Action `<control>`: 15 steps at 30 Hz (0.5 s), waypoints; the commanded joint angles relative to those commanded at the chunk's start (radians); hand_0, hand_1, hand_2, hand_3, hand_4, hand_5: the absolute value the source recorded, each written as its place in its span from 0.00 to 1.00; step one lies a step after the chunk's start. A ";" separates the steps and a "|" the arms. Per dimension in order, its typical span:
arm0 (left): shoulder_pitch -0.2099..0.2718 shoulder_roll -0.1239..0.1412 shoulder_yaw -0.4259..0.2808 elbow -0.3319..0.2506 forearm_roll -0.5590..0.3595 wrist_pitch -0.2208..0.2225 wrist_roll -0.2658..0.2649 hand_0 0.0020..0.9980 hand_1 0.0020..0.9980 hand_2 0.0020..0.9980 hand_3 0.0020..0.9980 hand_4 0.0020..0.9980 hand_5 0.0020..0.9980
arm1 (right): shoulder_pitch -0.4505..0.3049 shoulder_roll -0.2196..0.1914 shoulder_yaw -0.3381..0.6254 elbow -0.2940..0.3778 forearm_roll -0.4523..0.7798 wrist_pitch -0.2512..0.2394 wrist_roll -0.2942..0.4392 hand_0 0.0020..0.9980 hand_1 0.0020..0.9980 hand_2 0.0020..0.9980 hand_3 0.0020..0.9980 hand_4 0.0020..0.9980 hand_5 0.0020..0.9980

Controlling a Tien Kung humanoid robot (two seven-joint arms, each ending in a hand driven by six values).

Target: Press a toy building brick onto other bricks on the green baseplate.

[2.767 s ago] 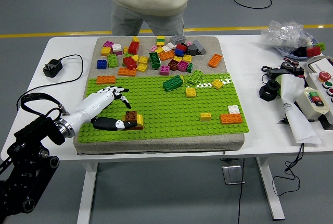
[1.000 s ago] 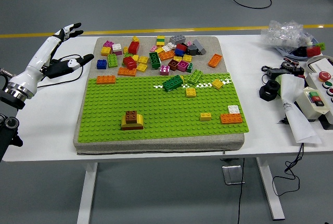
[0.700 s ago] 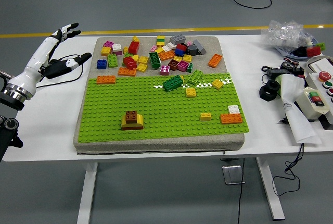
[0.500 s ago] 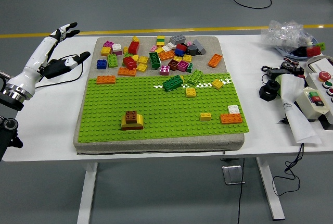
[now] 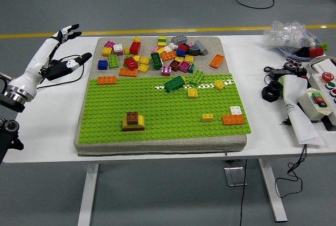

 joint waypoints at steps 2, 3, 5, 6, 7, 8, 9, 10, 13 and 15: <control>-0.009 -0.003 -0.003 0.004 -0.002 -0.001 0.002 1.00 0.92 0.88 0.95 0.88 0.71 | 0.002 0.000 0.005 0.000 0.002 -0.001 0.000 0.80 0.73 0.75 0.74 1.00 0.66; -0.012 -0.005 -0.003 0.005 -0.003 -0.001 0.002 1.00 0.92 0.88 0.95 0.88 0.71 | 0.003 0.000 0.006 0.000 0.004 -0.001 0.001 0.80 0.73 0.75 0.74 1.00 0.66; -0.019 -0.006 -0.004 0.008 -0.004 -0.002 0.003 1.00 0.92 0.88 0.95 0.88 0.71 | 0.005 -0.001 0.007 0.000 0.006 -0.001 0.002 0.80 0.73 0.75 0.74 1.00 0.66; -0.024 -0.008 -0.004 0.009 -0.004 -0.002 0.003 1.00 0.92 0.88 0.95 0.88 0.71 | 0.007 -0.002 0.009 0.000 0.007 -0.001 0.003 0.80 0.73 0.75 0.74 1.00 0.66; -0.026 -0.008 -0.004 0.009 -0.004 -0.003 0.004 1.00 0.92 0.88 0.95 0.88 0.71 | 0.008 -0.002 0.010 0.000 0.008 -0.001 0.003 0.80 0.73 0.75 0.74 1.00 0.66; -0.027 -0.009 -0.004 0.009 -0.003 -0.003 0.004 1.00 0.91 0.88 0.95 0.87 0.70 | 0.008 -0.002 0.010 0.000 0.008 -0.001 0.004 0.80 0.73 0.75 0.74 1.00 0.66; -0.030 -0.009 -0.006 0.009 -0.004 -0.003 0.004 1.00 0.91 0.88 0.95 0.87 0.70 | 0.010 -0.003 0.012 0.000 0.009 0.000 0.004 0.80 0.73 0.75 0.74 1.00 0.66; -0.033 -0.009 -0.007 0.010 -0.004 -0.003 0.004 1.00 0.91 0.88 0.95 0.87 0.70 | 0.012 -0.004 0.014 0.000 0.009 0.001 0.003 0.80 0.73 0.75 0.74 1.00 0.66; -0.037 -0.010 -0.008 0.011 -0.002 -0.003 0.008 1.00 0.91 0.87 0.95 0.86 0.70 | 0.017 -0.006 0.014 0.000 0.011 0.003 0.003 0.80 0.73 0.75 0.74 1.00 0.66; -0.037 -0.011 -0.008 0.012 -0.002 -0.004 0.010 1.00 0.91 0.87 0.95 0.86 0.70 | 0.018 -0.006 0.013 0.000 0.011 0.004 0.003 0.80 0.73 0.75 0.74 1.00 0.66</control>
